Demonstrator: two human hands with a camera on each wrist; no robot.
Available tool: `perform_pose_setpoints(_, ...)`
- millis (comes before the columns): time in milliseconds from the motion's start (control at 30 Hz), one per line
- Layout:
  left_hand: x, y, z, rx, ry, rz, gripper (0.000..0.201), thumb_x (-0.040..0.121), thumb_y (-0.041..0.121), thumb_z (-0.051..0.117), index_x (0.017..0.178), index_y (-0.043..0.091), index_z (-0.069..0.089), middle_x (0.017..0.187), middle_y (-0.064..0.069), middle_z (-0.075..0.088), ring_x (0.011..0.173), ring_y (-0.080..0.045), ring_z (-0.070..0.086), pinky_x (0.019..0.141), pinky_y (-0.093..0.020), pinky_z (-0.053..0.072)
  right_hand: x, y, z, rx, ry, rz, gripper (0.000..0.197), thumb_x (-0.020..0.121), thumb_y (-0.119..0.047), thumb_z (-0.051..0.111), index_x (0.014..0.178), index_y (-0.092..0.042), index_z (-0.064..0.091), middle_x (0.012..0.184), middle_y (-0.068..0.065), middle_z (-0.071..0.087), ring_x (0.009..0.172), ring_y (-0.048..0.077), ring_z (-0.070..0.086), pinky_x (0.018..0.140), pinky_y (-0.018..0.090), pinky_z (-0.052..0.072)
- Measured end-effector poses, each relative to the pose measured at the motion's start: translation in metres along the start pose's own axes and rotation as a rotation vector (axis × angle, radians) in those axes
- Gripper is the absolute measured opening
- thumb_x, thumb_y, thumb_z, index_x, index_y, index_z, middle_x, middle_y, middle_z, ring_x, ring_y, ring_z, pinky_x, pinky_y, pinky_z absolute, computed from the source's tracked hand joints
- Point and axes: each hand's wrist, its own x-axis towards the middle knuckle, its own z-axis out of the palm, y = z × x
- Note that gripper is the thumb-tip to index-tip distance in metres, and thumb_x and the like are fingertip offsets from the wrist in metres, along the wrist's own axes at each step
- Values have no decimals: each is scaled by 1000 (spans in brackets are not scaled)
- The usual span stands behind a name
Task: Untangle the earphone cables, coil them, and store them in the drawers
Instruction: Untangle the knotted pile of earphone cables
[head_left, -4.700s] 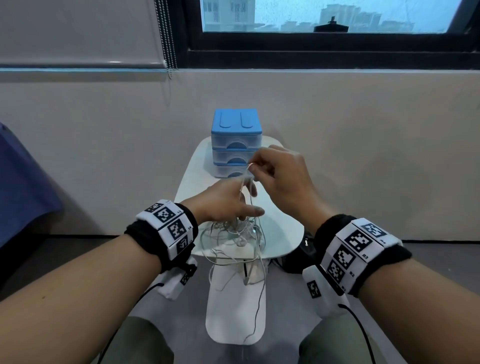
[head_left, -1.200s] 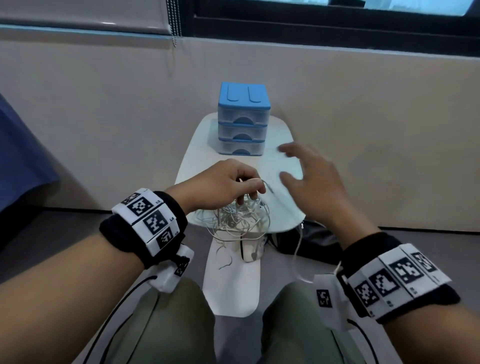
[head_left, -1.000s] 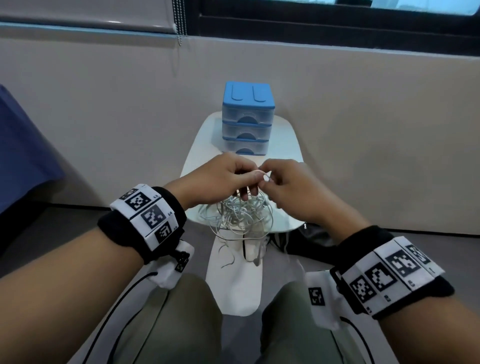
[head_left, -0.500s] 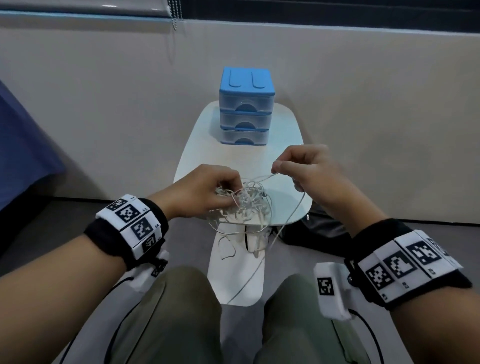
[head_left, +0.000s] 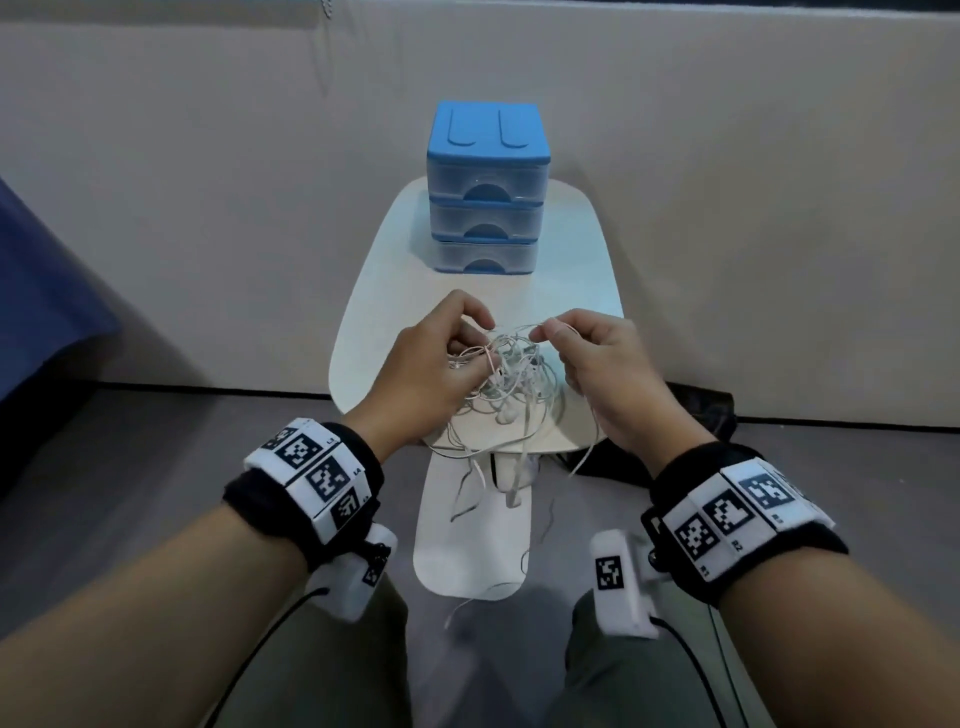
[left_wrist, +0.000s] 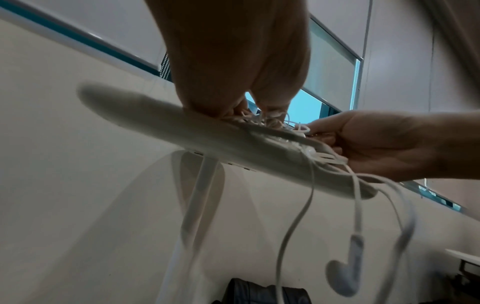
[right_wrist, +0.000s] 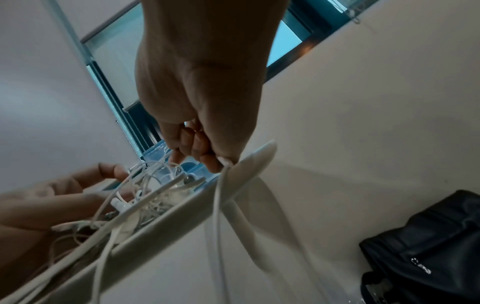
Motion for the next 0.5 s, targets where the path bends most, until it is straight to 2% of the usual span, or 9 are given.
perform_pose_setpoints(100, -3, -4, 6, -39, -16, -20, 18, 92, 16, 73, 94, 25, 57, 82, 6, 65, 72, -7, 57, 72, -26, 49, 2, 3, -2, 8, -37, 66, 26, 103, -19, 58, 82, -10, 71, 47, -19, 45, 47, 1, 38, 54, 19, 30)
perform_pose_setpoints(233, -4, -5, 9, -123, -52, -44, 12, 87, 10, 66, 86, 21, 65, 78, 3, 67, 72, -13, 59, 72, -33, 49, 6, 0, -3, 52, -57, 112, 30, 103, -25, 58, 79, -10, 69, 48, -17, 39, 47, 4, 32, 50, 20, 29)
perform_pose_setpoints(300, -5, -4, 9, -170, -46, -52, 5, 88, 18, 62, 87, 17, 66, 75, 1, 64, 71, -14, 56, 70, -33, 47, 6, 1, -2, 28, -60, 100, 32, 103, -23, 58, 75, -11, 69, 48, -16, 38, 48, 5, 31, 52, 21, 29)
perform_pose_setpoints(400, -5, -7, 10, -187, -7, -50, 18, 96, 28, 62, 87, 13, 65, 78, -7, 65, 72, -14, 56, 70, -36, 48, 3, 3, -2, 18, -74, 95, 31, 100, -17, 60, 71, -9, 69, 47, -13, 36, 49, 7, 29, 53, 24, 26)
perform_pose_setpoints(500, -7, -9, 10, -143, 4, -36, 8, 94, 19, 67, 86, 19, 65, 77, 6, 66, 74, -14, 61, 75, -38, 52, 0, 1, -2, 11, -94, 105, 28, 98, -12, 59, 72, -5, 68, 46, -13, 38, 48, 8, 29, 52, 25, 26)
